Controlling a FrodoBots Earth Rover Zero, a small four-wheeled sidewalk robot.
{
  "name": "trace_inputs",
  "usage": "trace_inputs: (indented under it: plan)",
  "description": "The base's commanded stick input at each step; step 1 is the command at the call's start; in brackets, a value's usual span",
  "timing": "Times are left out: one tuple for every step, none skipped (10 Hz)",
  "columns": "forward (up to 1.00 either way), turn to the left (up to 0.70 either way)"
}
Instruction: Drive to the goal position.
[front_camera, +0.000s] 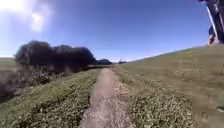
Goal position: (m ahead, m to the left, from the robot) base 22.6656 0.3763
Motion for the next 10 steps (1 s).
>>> trace_inputs:
  plan:
    - [1.00,0.00]
    - [1.00,0.00]
    - [1.00,0.00]
    - [1.00,0.00]
    - [1.00,0.00]
    - [1.00,0.00]
    - [1.00,0.00]
    - [1.00,0.00]
    - [1.00,0.00]
    - [1.00,0.00]
